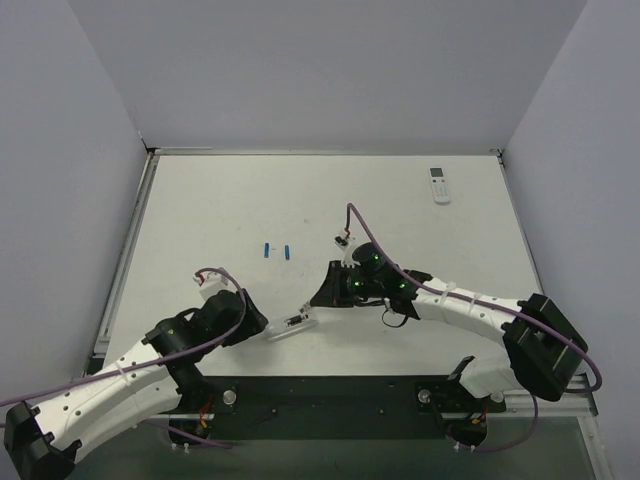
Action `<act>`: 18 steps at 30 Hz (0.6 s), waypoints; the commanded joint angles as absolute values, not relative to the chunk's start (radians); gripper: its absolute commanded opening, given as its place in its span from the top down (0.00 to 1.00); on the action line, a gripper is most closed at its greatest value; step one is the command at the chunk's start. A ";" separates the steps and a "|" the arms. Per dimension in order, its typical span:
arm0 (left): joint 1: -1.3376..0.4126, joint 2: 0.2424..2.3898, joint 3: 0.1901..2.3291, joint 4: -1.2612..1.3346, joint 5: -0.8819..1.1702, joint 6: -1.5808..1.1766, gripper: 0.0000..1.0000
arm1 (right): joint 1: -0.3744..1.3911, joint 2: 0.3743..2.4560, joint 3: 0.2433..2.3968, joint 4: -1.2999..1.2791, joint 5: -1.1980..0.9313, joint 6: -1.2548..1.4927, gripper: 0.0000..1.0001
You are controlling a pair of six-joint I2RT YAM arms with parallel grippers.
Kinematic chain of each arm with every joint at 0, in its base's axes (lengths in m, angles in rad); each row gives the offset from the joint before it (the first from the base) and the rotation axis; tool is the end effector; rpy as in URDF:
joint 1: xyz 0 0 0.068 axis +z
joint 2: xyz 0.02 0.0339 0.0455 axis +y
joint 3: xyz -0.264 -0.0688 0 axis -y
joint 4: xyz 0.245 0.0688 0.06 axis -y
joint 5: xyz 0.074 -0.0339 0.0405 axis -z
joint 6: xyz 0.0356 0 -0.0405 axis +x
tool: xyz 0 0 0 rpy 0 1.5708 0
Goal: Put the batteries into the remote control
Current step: Load the battery cover into the remote control.
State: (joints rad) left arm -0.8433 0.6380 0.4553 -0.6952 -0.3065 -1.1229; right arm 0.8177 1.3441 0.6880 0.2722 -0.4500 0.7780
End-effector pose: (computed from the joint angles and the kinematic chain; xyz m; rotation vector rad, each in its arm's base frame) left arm 0.0936 -0.0890 0.2022 -0.4788 2.4176 -0.5286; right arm 0.1869 0.2220 0.2291 -0.3837 2.1951 1.4154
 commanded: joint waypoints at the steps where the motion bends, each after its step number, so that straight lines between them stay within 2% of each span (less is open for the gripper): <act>1: -0.848 0.626 0.436 -0.690 -0.316 -1.163 0.30 | 0.840 1.406 0.683 0.368 -0.400 0.845 1.00; 12: -0.850 0.704 0.377 -0.591 -0.284 -1.166 0.33 | 0.885 1.517 0.715 0.420 -0.400 0.884 1.00; 18: -0.850 0.756 0.364 -0.529 -0.265 -1.167 0.38 | 0.885 1.549 0.716 0.443 -0.402 0.902 1.00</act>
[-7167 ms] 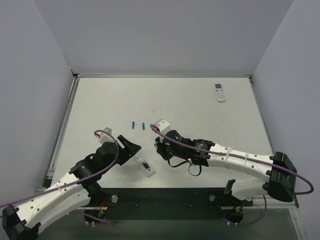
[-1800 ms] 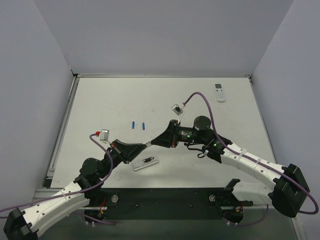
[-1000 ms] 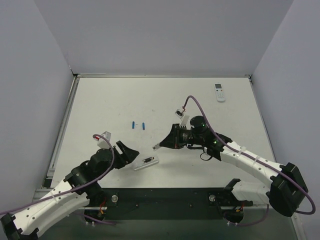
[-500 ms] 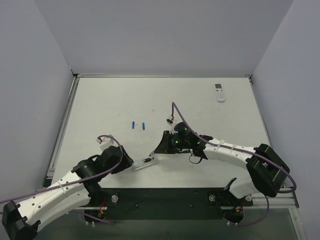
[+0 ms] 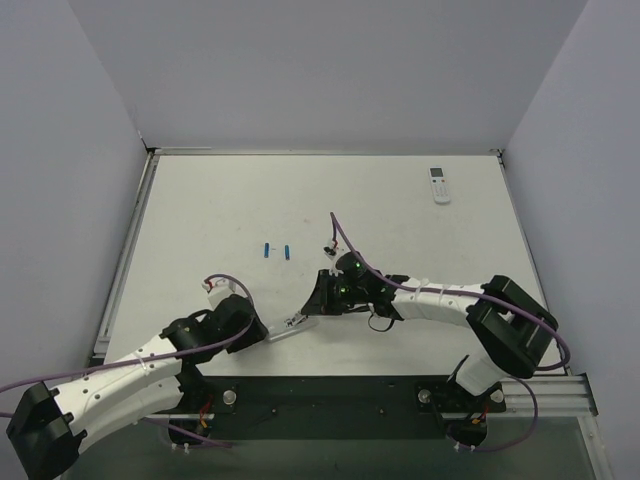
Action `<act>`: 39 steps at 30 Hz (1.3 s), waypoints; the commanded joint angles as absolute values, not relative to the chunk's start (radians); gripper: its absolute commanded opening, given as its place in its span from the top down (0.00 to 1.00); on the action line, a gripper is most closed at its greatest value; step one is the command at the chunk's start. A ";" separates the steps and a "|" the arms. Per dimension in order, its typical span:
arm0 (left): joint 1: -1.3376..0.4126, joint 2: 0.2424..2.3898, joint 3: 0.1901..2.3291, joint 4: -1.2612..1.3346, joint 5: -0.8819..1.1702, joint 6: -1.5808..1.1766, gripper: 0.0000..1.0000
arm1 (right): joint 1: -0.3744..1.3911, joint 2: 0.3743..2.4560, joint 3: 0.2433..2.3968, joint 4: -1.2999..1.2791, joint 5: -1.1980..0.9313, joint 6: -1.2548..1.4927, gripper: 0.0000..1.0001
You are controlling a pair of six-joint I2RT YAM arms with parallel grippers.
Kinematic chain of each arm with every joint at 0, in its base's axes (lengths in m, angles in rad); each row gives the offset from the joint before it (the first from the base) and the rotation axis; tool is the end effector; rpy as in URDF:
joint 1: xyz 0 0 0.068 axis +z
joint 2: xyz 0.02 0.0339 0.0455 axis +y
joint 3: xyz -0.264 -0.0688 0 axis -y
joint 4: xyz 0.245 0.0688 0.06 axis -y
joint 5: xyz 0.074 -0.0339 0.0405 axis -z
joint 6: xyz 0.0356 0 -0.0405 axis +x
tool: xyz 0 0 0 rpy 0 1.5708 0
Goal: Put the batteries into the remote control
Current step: Load the battery cover into the remote control.
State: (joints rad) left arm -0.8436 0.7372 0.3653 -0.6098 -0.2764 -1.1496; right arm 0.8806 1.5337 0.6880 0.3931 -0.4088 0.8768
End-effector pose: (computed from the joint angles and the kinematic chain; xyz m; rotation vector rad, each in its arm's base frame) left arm 0.0968 -0.0942 0.1678 -0.4966 2.5120 -0.4584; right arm 0.1887 0.2508 0.1871 -0.3055 2.3211 1.4255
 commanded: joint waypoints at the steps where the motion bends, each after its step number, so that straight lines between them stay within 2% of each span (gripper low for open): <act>1: -0.848 0.762 0.362 -0.526 -0.264 -1.167 0.39 | 0.885 1.555 0.718 0.449 -0.403 0.907 1.00; 39: -0.850 0.811 0.327 -0.431 -0.209 -1.184 0.47 | 0.908 1.628 0.733 0.469 -0.413 0.953 1.00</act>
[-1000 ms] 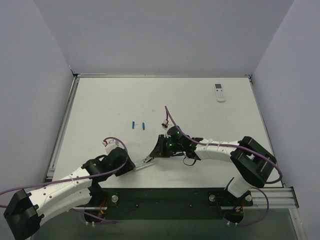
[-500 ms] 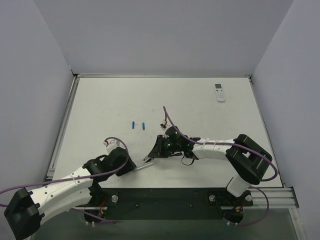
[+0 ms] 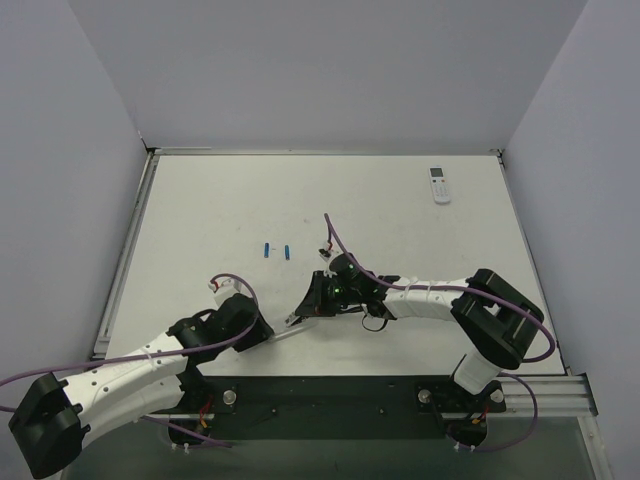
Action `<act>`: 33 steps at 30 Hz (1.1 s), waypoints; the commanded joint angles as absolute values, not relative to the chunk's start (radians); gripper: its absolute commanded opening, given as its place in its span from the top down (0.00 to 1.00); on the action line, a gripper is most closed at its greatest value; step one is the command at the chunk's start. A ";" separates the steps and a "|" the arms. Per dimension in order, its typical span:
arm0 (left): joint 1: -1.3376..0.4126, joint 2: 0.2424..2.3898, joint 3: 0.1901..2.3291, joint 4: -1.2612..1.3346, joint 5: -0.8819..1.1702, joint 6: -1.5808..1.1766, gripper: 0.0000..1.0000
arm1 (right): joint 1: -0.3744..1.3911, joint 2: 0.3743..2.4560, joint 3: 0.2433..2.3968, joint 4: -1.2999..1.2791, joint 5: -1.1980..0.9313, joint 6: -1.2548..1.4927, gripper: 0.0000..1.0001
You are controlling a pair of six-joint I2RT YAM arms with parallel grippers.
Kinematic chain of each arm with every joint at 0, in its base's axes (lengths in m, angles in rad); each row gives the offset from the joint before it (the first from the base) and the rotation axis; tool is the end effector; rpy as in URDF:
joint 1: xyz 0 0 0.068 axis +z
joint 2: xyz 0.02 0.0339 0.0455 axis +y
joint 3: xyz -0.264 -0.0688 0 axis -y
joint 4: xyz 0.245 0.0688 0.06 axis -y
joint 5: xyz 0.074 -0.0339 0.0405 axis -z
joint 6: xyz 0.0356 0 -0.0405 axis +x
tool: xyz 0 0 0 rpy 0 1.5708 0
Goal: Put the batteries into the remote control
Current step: Load the battery cover into the remote control.
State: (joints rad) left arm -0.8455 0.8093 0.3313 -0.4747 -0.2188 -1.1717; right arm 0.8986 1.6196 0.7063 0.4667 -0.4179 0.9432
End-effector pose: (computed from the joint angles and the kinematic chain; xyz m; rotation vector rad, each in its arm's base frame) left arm 0.1026 -0.1041 0.1565 -0.5081 2.5304 -0.5458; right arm 0.1918 0.2642 0.1739 -0.2608 2.3508 1.4765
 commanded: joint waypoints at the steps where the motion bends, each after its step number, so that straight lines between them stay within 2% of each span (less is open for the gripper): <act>1: -0.850 0.811 0.327 -0.433 -0.209 -1.186 0.47 | 0.910 1.628 0.732 0.468 -0.405 0.953 1.00; 28: -0.850 0.807 0.310 -0.374 -0.178 -1.207 0.48 | 0.939 1.635 0.756 0.394 -0.362 0.942 1.00; 33: -0.850 0.796 0.307 -0.371 -0.175 -1.212 0.47 | 0.940 1.632 0.756 0.377 -0.353 0.945 0.96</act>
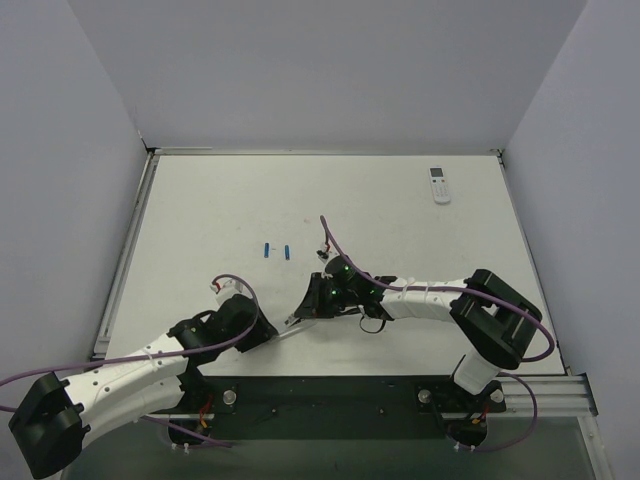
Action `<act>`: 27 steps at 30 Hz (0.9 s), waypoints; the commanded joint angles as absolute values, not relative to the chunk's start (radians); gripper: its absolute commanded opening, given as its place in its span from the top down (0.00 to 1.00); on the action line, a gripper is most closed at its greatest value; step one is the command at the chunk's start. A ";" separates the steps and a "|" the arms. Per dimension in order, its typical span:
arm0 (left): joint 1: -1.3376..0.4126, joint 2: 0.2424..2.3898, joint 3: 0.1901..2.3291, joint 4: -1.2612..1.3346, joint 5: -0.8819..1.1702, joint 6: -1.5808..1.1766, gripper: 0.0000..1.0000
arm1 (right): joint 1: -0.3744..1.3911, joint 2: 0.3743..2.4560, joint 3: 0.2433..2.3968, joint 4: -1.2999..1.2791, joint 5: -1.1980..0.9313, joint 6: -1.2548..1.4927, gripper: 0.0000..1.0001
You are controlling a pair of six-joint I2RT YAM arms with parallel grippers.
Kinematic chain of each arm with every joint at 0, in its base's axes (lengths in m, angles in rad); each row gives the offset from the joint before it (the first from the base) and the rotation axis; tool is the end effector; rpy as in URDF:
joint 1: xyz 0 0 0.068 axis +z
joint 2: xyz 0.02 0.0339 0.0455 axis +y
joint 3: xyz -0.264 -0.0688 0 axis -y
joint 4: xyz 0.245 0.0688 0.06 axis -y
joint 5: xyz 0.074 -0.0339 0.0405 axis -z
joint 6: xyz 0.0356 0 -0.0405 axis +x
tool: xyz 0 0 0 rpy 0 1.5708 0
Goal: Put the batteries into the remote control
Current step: Load the battery cover into the remote control.
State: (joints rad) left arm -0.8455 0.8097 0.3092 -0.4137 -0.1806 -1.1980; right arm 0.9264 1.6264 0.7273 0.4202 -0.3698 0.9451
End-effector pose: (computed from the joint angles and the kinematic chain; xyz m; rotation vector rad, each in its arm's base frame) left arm 0.1031 -0.1067 0.1534 -0.5306 2.5257 -0.6276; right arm 0.1875 0.2709 0.1733 -0.2480 2.3811 1.4273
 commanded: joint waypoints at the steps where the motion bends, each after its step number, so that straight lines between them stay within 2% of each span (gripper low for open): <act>1: -0.850 0.795 0.305 -0.371 -0.175 -1.215 0.48 | 0.940 1.634 0.756 0.376 -0.351 0.946 0.95; 18: -0.850 0.782 0.308 -0.376 -0.176 -1.216 0.47 | 0.945 1.618 0.767 0.339 -0.333 0.928 0.68; 27: -0.850 0.787 0.311 -0.370 -0.175 -1.215 0.48 | 0.948 1.600 0.779 0.301 -0.313 0.904 0.42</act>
